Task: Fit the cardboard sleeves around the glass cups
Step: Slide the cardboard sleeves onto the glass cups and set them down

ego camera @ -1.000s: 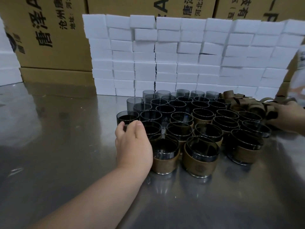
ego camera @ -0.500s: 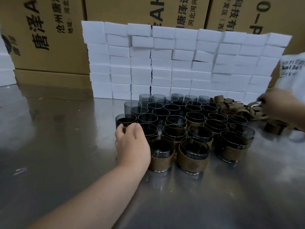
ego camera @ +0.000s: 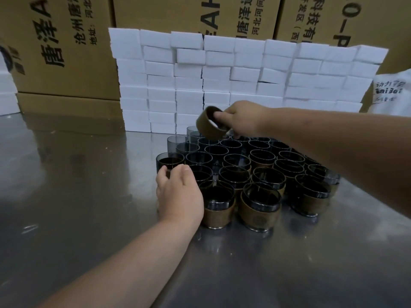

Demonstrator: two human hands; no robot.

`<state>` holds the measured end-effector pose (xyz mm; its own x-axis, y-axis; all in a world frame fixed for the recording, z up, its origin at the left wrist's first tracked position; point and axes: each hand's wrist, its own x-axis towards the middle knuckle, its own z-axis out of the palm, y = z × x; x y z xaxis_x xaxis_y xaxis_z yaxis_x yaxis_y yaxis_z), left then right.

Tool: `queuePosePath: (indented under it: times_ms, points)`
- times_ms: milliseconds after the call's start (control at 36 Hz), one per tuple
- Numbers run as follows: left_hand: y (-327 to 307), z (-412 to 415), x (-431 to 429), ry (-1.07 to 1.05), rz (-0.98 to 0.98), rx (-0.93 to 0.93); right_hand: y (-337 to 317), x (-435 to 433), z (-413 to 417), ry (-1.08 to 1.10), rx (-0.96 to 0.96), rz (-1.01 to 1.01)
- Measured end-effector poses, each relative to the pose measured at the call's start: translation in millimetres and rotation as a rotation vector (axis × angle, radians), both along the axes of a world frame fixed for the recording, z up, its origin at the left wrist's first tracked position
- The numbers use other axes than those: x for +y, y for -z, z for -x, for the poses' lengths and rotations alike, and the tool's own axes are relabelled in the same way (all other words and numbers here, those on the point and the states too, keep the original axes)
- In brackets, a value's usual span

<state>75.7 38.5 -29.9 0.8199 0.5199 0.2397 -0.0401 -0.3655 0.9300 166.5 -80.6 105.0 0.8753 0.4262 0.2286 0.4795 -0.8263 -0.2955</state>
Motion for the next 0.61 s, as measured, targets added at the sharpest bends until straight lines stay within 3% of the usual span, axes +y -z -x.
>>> queuePosePath:
  times_ms: [111,389,611]
  points:
    - [2.9,-3.2,1.2,0.001,-0.011,0.013,14.5,24.2,-1.9,-0.001,0.102,-0.049]
    - [1.6,-2.7,1.3,-0.004,-0.005,0.021,44.1,33.9,-12.7,0.146,0.247,0.132]
    - [2.3,-3.3,1.5,-0.01,0.042,-0.038,46.4,35.2,-20.0,0.155,0.301,0.109]
